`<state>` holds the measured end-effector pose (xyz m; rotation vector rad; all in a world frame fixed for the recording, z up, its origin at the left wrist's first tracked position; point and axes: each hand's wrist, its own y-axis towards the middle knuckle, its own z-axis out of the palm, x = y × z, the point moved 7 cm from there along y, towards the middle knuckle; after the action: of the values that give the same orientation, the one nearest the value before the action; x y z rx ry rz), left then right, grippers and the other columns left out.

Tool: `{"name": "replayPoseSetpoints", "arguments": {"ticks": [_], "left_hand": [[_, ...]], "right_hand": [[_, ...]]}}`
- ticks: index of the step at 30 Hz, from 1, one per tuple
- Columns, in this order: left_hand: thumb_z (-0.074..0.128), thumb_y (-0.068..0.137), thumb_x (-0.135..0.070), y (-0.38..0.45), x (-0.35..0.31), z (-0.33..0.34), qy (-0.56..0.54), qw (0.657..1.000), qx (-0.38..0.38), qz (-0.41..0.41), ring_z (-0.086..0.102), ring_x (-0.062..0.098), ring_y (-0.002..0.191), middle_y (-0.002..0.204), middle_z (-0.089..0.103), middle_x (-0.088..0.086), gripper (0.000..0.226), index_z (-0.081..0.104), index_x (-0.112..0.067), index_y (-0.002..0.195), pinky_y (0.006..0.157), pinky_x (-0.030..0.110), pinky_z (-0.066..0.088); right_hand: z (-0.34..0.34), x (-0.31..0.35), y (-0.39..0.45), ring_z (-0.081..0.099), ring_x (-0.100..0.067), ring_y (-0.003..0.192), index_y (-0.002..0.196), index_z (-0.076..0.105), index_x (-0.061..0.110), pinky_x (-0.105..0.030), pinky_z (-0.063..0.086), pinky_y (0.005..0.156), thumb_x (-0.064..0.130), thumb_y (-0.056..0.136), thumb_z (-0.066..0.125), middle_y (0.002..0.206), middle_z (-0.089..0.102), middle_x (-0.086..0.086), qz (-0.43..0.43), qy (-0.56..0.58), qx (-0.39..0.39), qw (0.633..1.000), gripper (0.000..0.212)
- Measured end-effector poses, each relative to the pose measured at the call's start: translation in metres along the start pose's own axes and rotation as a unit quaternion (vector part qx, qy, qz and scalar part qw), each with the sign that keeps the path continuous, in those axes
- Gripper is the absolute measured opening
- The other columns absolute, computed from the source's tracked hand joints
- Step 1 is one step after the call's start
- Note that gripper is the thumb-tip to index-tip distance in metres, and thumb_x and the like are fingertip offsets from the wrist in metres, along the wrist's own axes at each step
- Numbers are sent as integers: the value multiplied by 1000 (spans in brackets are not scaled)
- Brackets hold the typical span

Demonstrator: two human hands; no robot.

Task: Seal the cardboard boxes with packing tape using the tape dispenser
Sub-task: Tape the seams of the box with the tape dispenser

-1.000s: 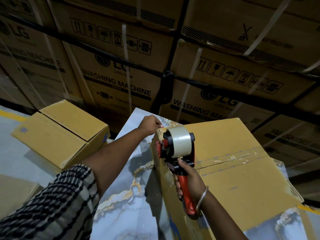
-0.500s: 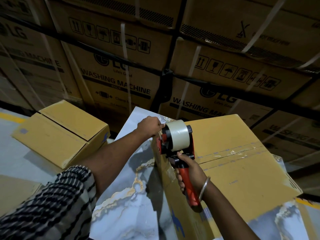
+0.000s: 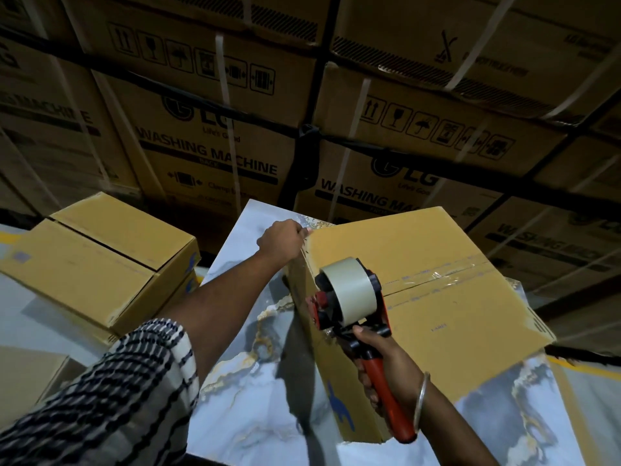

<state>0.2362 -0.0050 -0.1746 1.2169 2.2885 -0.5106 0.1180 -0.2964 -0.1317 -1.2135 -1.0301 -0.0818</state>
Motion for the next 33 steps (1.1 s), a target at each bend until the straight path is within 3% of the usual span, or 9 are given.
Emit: {"name": "replayPoseSetpoints", "arguments": {"ticks": [4,10,13,17,21,24,28,31,33], "left_hand": [[36,108,-38,-11,0,17,-115,992,-56,1,59,32,83,80,60,7,41,57,-15,80,64,33,36],[34,109,-36,-25,8,34,-340,931,-124,-53,50,13,67,72,56,2,42,53,-15,79,60,31,34],[32,103,-55,-24,11,57,-457,879,-91,-102,62,23,88,93,66,6,43,61,-24,97,77,31,47],[31,75,-93,-9,32,95,-526,831,-47,-176,62,35,109,112,70,11,83,66,-27,109,105,55,44],[23,90,-81,-11,21,77,-437,873,-56,-211,58,35,112,117,68,11,78,70,-20,106,107,53,39],[15,98,-70,-1,6,63,-295,933,-42,-204,54,38,119,127,64,15,78,65,-15,123,107,55,36],[10,99,-68,15,-10,61,-222,958,-34,-179,52,40,123,133,60,16,79,59,-16,132,106,53,37],[23,106,-51,13,-15,53,-220,961,-140,-94,46,34,134,145,52,12,59,48,-13,144,106,47,38],[25,107,-46,-1,-19,48,-221,957,-185,44,44,29,138,147,52,9,56,51,-12,143,110,43,38]], "right_hand": [[1,-3,-2,33,-22,42,60,50,10,-28,26,46,55,82,60,53,40,-8,-5,-15,-1,1000,51],[0,-5,-1,36,-22,40,60,49,9,-26,28,44,58,79,59,53,42,-8,-6,-11,-10,1000,53],[-1,-8,2,35,-22,40,61,49,9,-26,28,44,60,76,59,53,42,-8,-9,-1,-10,1000,54],[0,-5,3,36,-18,36,62,52,10,-22,28,40,48,94,53,51,42,-5,-19,30,-3,999,49],[-6,-6,12,35,-22,40,62,49,8,-27,29,44,61,78,59,53,43,-9,-16,12,-17,1000,56],[-11,2,20,35,-21,39,62,53,10,-26,28,43,56,88,57,54,42,-8,-16,39,-25,999,53],[-22,13,29,34,-21,39,60,50,10,-25,27,41,56,91,55,53,41,-7,-9,49,-33,998,56],[-24,13,32,35,-22,39,61,49,9,-25,29,42,63,81,59,54,41,-8,-2,36,-28,999,59],[-24,12,33,35,-23,39,61,49,8,-26,30,42,65,74,60,54,42,-9,-8,34,-25,999,59]]}}
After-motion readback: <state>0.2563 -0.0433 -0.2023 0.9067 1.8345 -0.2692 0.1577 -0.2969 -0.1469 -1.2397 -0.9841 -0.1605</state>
